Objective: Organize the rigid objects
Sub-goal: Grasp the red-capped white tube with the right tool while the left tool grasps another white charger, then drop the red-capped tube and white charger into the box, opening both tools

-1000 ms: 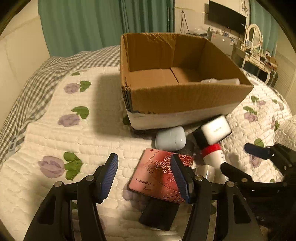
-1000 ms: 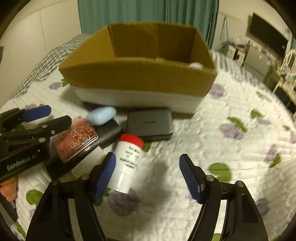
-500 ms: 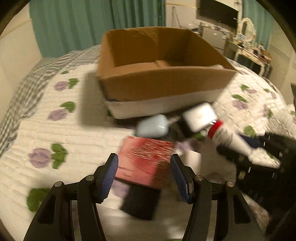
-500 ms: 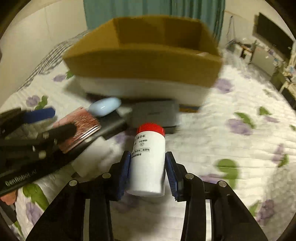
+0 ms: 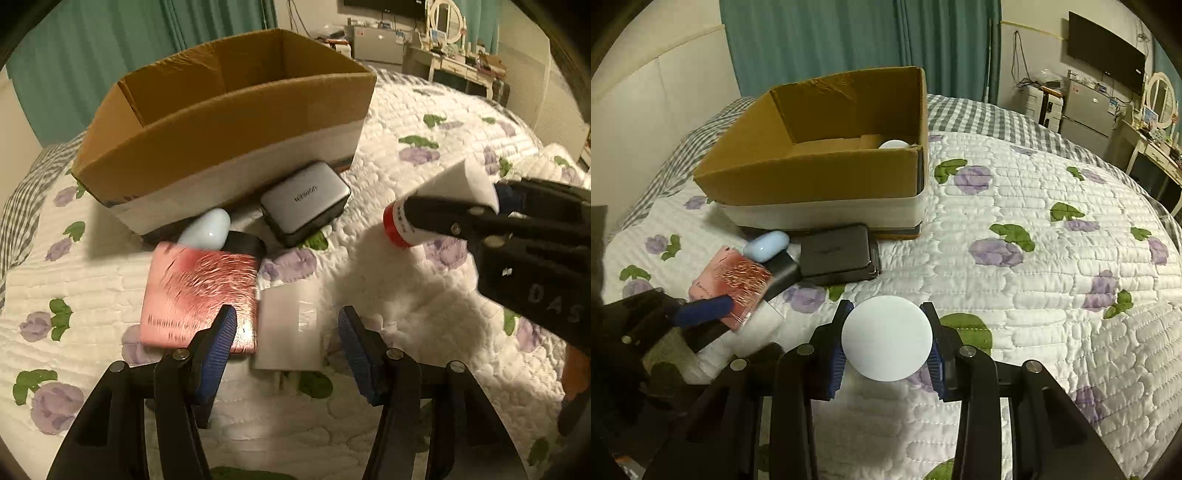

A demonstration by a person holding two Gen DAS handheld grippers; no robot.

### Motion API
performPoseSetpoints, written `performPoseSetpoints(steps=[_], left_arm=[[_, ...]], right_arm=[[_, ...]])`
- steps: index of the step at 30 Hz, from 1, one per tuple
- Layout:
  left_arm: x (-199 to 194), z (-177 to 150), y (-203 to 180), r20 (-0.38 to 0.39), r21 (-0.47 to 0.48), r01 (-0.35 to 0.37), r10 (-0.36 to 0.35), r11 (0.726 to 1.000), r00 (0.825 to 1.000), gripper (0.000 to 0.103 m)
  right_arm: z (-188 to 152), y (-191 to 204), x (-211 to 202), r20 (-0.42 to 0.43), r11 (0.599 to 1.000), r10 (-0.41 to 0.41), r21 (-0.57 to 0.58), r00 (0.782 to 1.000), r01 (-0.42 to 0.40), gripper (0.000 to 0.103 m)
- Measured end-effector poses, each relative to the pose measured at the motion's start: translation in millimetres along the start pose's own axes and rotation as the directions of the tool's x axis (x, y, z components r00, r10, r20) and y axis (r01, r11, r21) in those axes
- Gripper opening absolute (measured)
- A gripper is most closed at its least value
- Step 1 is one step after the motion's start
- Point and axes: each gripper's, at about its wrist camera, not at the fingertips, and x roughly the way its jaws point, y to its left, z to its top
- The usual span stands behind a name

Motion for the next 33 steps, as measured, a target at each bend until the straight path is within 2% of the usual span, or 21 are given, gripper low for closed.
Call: performPoseSetpoints(steps=[1,2,4,8,9,11,13,17,18,20,22,27,33], left_arm=[[2.7,-0.1,0.2,-0.013,-0.006,0.009,-0.009,1.000,1.000,0.038],[4.8,-0.1,0.6,-0.020,-0.011,0.021,-0.021,1.000,1.000,0.036],[7.8,0.8,-0.1,-0.018,-0.011,0.028,-0.029,1.000,0.999,0.036],[16.6,0.9,-5.4,-0.045,0.007,0.069,-0.068,0.998,0.997,0.047],[21.5,-0.7,-10.6,-0.069,0.034,0.059,-0.056,0.998,0.996,0.047],[22.8,-3.8,-19.8,-0.064,0.092,0.017,-0.011,0.996,0.998,0.048],[23.7,-3.8,-23.5,-0.062,0.109,0.003,0.004,0.994,0.998,0.048],[32.3,0.3,-21.4,-0.087,0.094,0.056,-0.048,0.994,0.995,0.047],[39.3,1.3,-18.3,-0.120,0.071,0.082,-0.073,0.994,0.990,0.047],[41.2,2.3,-10.7,-0.128,0.020,0.124,-0.121,0.992,0.984,0.041],[37.2,2.7,-6.3,-0.119,-0.011,0.139,-0.139,0.990,0.983,0.041],[24.0,2.7,-4.5,-0.087,-0.027,0.129,-0.131,0.991,0.988,0.040],[-5.5,9.1,9.4,-0.006,-0.091,0.111,-0.112,0.990,0.994,0.040]], right_arm=[[0.1,-0.1,-0.1,0.001,1.000,0.003,0.003,1.000,-0.003,0.036],[0.0,-0.9,-0.9,0.003,1.000,0.004,0.005,1.000,-0.004,0.036],[0.5,-3.7,-1.6,0.002,1.000,0.006,0.011,1.000,-0.006,0.036],[0.2,-6.2,-0.6,-0.005,1.000,0.013,0.018,1.000,-0.013,0.036],[0.1,-6.1,-0.7,-0.006,1.000,0.013,0.018,1.000,-0.013,0.036],[0.0,-6.0,-1.4,-0.005,1.000,0.013,0.019,1.000,-0.013,0.036],[-0.2,-5.9,-1.5,-0.003,1.000,0.012,0.020,1.000,-0.012,0.036],[-0.5,-5.7,-1.6,-0.007,1.000,0.013,0.020,1.000,-0.013,0.036],[-0.7,-5.7,-1.6,-0.008,1.000,0.013,0.021,1.000,-0.012,0.036],[-0.7,-6.0,-2.1,-0.007,1.000,0.011,0.023,1.000,-0.010,0.036],[-0.4,-7.0,-3.9,-0.002,1.000,0.009,0.027,1.000,-0.009,0.036],[0.6,-9.0,-8.5,0.009,1.000,-0.001,0.030,1.000,0.001,0.036],[5.3,-5.5,-21.9,0.046,1.000,-0.020,0.008,0.999,0.019,0.036]])
